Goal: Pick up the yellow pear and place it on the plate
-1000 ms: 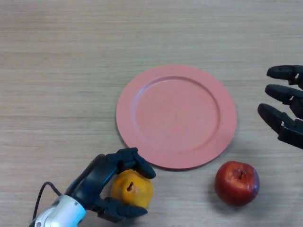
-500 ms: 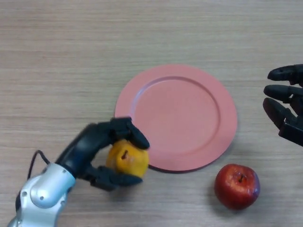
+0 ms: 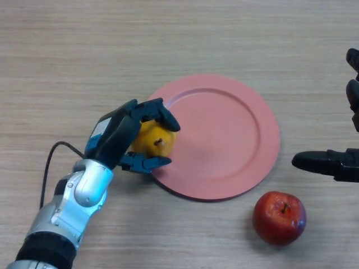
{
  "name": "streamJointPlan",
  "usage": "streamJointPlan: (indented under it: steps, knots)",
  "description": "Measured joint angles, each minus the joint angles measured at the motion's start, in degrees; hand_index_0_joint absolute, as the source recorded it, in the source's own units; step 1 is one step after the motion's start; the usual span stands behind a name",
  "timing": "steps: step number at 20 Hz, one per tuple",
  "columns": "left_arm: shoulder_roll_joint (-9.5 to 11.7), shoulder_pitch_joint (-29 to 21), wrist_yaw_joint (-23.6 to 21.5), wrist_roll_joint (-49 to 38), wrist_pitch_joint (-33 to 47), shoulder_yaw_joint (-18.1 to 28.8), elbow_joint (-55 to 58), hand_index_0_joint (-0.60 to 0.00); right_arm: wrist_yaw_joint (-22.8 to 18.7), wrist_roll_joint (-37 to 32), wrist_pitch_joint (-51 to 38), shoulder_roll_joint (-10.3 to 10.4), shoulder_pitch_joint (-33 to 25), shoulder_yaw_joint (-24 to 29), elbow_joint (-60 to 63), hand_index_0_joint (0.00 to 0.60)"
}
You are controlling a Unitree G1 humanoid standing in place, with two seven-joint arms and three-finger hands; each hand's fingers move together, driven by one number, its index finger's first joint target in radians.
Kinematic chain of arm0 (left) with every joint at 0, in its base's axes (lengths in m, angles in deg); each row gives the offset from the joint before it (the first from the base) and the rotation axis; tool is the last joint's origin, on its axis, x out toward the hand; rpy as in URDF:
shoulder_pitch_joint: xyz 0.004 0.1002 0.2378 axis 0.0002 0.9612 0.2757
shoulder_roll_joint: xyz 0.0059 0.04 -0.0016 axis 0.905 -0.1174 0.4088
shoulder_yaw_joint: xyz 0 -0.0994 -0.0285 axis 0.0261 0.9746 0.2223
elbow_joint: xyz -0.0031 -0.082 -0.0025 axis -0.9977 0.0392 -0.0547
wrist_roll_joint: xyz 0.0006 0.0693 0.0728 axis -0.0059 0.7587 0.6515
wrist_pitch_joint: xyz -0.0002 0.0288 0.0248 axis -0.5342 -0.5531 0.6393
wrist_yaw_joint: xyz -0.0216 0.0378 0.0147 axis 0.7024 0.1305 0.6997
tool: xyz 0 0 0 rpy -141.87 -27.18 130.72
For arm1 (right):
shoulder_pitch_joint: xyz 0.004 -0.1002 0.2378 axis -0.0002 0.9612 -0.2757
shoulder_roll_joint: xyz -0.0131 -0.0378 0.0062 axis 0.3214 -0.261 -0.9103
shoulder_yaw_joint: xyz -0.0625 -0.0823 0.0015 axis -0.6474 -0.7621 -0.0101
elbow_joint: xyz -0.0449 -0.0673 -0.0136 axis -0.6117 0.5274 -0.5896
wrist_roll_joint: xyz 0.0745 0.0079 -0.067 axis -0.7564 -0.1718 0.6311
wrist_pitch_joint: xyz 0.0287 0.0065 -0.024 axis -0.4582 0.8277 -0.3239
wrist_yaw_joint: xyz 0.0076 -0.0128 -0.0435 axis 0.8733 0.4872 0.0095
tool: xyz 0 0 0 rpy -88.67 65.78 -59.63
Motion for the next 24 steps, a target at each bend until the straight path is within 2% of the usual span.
streamJointPlan:
  steps: [1,2,4,5,7,8,12,13,14,15,16,17,19,21,22,24]
  knots:
    - [-0.19,-0.86,0.00,-0.43,0.61,-0.02,-1.54,-0.249,0.00,0.00,0.08,0.00,0.01,0.00,-0.01,0.000]
    - [-0.40,-2.32,0.00,-3.66,1.16,-0.62,-4.52,-0.399,0.00,0.00,0.36,0.00,0.01,0.01,-0.07,0.000]
    - [-1.01,-5.49,-0.16,-12.56,2.14,-3.24,-11.49,-0.600,0.03,0.00,0.93,-0.05,0.17,0.07,-0.21,0.000]
    - [-1.28,-6.49,-0.24,-16.13,2.15,-4.56,-13.75,-0.600,0.08,0.00,1.01,-0.06,0.17,0.05,-0.23,0.000]
    - [-1.45,-6.62,7.17,-31.07,-3.65,-8.20,-12.81,-0.600,0.20,0.01,1.01,-0.18,0.18,0.19,-0.19,0.000]
    - [-1.78,-6.70,7.34,-32.06,-8.25,-8.14,-12.31,-0.600,0.29,0.02,1.01,-0.18,0.18,0.20,-0.16,0.000]
    - [-1.96,-6.80,5.94,-31.79,-10.92,-4.67,-11.65,-0.600,0.55,0.10,1.01,-0.18,0.00,0.19,0.47,0.000]
    - [-1.94,-6.81,5.61,-31.78,-12.12,-3.68,-11.10,-0.500,0.59,0.10,1.01,-0.18,-0.08,0.17,0.49,0.000]
    - [-1.79,-6.80,4.63,-31.68,-12.15,-3.58,-11.00,-0.350,0.62,0.10,1.01,-0.18,-0.09,0.17,0.50,0.000]
    - [-1.79,-6.76,4.57,-30.95,-12.15,-3.32,-10.79,-0.249,0.62,0.10,1.01,-0.18,-0.10,0.14,0.52,0.000]
    - [-1.80,-6.50,4.58,-27.57,-12.14,-2.31,-10.16,-0.101,0.64,0.10,1.01,-0.18,-0.16,0.08,0.56,0.000]
    - [-1.73,-5.65,4.58,-24.44,-12.16,-1.28,-8.59,0.000,0.66,0.10,1.01,-0.17,-0.27,-0.02,0.68,0.000]
    - [-1.48,-3.83,4.73,-19.71,-9.07,-0.11,-5.93,0.000,0.68,0.12,1.01,-0.12,-0.34,-0.06,1.46,0.000]
    - [-1.22,-3.65,5.32,-19.81,-8.83,1.44,-4.61,0.000,0.69,0.10,1.01,-0.07,-0.38,-0.28,1.53,0.000]
    - [-1.14,-2.32,7.76,-21.04,-9.46,2.95,0.53,0.000,0.69,0.09,1.00,-0.06,-0.44,-0.26,1.56,0.000]
    - [-1.18,-0.86,9.08,-28.33,-11.82,3.65,9.59,0.000,0.68,0.11,1.00,-0.05,-0.77,-0.46,2.00,0.000]
